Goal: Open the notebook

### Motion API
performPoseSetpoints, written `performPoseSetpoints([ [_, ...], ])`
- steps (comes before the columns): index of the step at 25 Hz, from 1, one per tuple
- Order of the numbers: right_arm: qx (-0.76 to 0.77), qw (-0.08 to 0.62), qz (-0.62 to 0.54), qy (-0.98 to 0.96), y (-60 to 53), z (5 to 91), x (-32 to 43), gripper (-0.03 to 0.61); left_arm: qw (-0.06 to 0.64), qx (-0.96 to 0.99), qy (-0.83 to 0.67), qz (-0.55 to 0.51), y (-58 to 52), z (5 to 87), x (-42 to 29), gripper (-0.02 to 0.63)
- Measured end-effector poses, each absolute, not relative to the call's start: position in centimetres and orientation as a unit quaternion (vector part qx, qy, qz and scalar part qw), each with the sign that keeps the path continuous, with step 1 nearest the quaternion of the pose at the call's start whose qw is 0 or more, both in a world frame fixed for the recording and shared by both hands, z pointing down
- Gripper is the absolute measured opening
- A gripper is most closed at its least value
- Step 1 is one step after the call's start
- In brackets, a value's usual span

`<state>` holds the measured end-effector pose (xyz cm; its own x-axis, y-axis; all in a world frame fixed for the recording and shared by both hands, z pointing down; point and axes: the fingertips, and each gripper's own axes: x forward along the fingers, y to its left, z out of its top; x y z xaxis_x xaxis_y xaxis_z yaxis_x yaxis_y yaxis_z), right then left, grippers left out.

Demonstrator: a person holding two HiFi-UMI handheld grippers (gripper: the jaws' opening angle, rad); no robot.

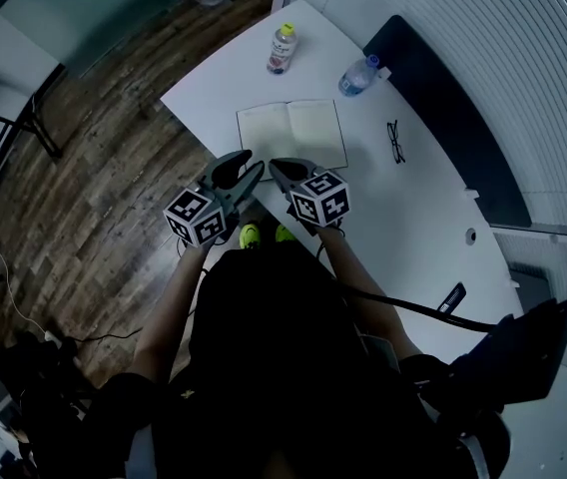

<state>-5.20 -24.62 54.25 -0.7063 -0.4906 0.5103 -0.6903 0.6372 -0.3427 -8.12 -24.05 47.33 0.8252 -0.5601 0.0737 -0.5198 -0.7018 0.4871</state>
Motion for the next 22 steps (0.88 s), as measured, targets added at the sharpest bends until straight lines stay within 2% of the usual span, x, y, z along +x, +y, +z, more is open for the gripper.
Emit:
performPoseSetpoints([
  [7,0.347,0.167,0.241,-0.891,-24.1,51.1,-4.5,-0.015,0.247,0.926,-0.280,-0.055,-23.4,45.8,-7.8,0.103],
  [14,0.361,0.141,0.202,-0.899,-23.6,47.4,-4.4,-0.014,0.253,0.932,-0.256,-0.053,-21.9,45.8,-7.0,0.003],
  [22,0.355,0.143,0.175,-0.907,-21.5,46.5,-4.4,-0.014,0.262,0.930,-0.250,-0.057,-20.1,46.0,-6.2,0.003],
])
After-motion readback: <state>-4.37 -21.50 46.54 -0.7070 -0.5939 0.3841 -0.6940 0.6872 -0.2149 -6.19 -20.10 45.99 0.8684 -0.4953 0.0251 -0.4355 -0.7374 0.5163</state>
